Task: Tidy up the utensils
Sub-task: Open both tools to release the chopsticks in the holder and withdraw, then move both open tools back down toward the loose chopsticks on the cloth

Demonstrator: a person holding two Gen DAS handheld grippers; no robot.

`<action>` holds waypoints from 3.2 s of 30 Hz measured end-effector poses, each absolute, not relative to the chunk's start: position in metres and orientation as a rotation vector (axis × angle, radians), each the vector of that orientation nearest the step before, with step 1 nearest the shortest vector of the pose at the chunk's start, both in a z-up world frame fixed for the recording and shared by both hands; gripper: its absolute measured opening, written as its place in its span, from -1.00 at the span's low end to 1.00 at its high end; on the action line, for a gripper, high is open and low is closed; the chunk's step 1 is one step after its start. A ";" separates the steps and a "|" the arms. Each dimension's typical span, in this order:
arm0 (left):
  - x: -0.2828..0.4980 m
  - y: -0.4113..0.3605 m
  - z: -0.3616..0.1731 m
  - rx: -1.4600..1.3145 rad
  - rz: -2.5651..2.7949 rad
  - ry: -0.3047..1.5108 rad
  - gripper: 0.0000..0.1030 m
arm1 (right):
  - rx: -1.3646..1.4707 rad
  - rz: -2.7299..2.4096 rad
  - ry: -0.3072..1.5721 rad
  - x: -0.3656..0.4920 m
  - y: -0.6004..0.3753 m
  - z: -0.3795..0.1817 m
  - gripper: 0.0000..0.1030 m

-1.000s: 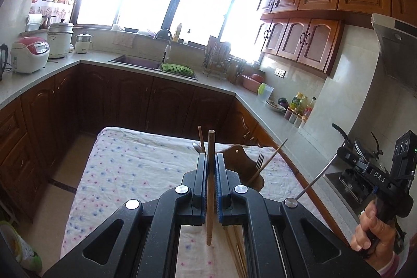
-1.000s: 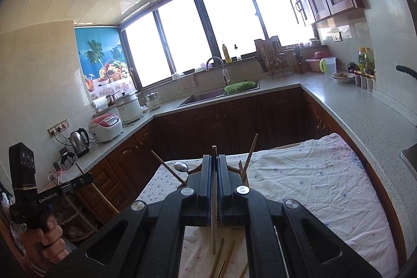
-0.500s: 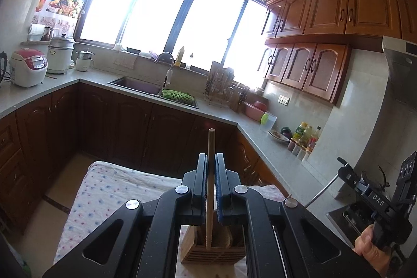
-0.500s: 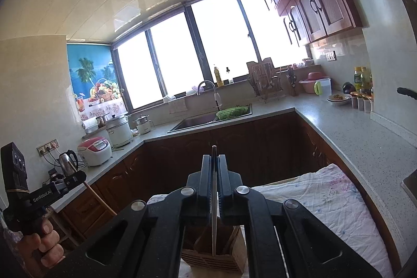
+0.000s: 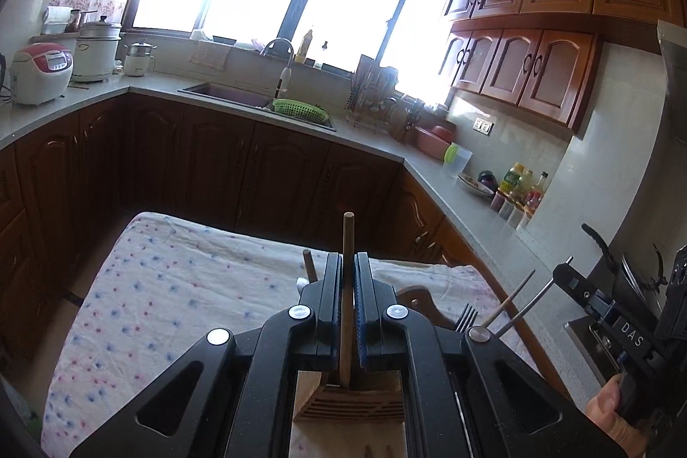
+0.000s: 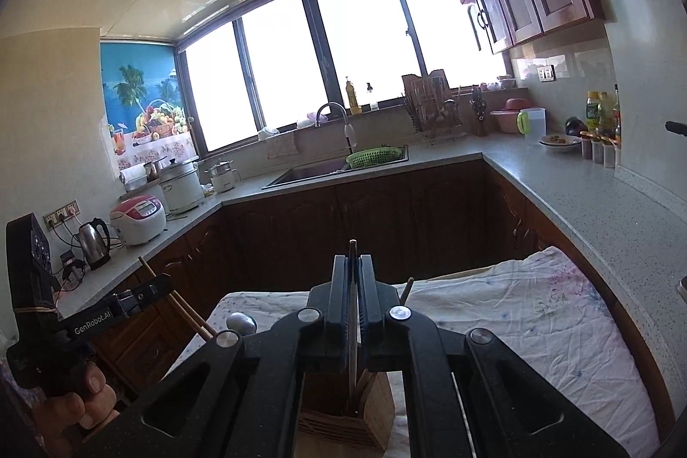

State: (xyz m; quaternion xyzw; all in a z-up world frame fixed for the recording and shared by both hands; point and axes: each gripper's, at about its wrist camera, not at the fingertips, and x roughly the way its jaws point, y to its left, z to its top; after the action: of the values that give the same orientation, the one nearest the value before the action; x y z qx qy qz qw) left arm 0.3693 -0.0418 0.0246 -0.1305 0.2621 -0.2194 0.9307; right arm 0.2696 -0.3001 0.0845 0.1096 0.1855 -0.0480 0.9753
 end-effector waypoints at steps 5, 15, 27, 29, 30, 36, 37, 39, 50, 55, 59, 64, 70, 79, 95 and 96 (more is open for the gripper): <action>0.388 -0.038 0.010 -0.281 -0.443 0.587 -0.91 | 0.263 -0.085 0.445 0.280 -0.310 0.059 -0.92; 0.392 -0.041 0.016 -0.268 -0.448 0.580 -0.90 | 0.294 -0.089 0.495 0.287 -0.317 0.044 -0.91; 0.371 -0.023 0.021 -0.310 -0.458 0.589 -0.13 | 0.359 -0.066 0.476 0.278 -0.326 0.046 -0.33; 0.361 -0.017 0.026 -0.320 -0.450 0.571 0.20 | 0.376 -0.066 0.446 0.271 -0.329 0.051 0.02; 0.354 -0.012 0.026 -0.328 -0.439 0.564 0.30 | 0.383 -0.068 0.428 0.266 -0.331 0.054 0.14; 0.321 0.019 0.025 -0.391 -0.343 0.547 0.99 | 0.428 -0.072 0.325 0.236 -0.338 0.072 0.98; 0.315 0.023 0.022 -0.398 -0.338 0.555 0.99 | 0.434 -0.071 0.320 0.231 -0.339 0.073 0.99; 0.305 0.028 0.020 -0.405 -0.325 0.574 0.99 | 0.441 -0.067 0.320 0.223 -0.338 0.073 0.99; 0.243 0.041 0.019 -0.377 -0.304 0.583 0.99 | 0.446 -0.058 0.387 0.174 -0.321 0.052 0.99; 0.225 0.049 0.017 -0.357 -0.304 0.587 0.99 | 0.446 -0.060 0.434 0.150 -0.314 0.037 0.99; 0.212 0.051 0.015 -0.341 -0.305 0.595 0.99 | 0.463 -0.070 0.462 0.132 -0.313 0.024 0.99; 0.203 0.052 0.008 -0.320 -0.300 0.619 0.99 | 0.474 -0.090 0.496 0.111 -0.313 0.011 0.99; 0.192 0.056 0.007 -0.301 -0.296 0.641 0.99 | 0.471 -0.119 0.529 0.094 -0.313 -0.004 0.99; 0.187 0.045 -0.003 -0.258 -0.320 0.697 0.99 | 0.458 -0.176 0.570 0.073 -0.318 -0.018 0.99; 0.186 -0.012 -0.001 0.016 -0.227 0.734 0.99 | 0.378 -0.224 0.640 0.076 -0.314 -0.033 0.99; 0.185 -0.015 -0.001 0.023 -0.227 0.732 0.99 | 0.373 -0.224 0.641 0.076 -0.314 -0.034 0.99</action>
State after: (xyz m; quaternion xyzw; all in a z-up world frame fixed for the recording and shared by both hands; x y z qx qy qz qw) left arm 0.1855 -0.0154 -0.0014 0.0114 0.3571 -0.1107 0.9274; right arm 0.0763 -0.3137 -0.0336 0.1818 0.3127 -0.1091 0.9259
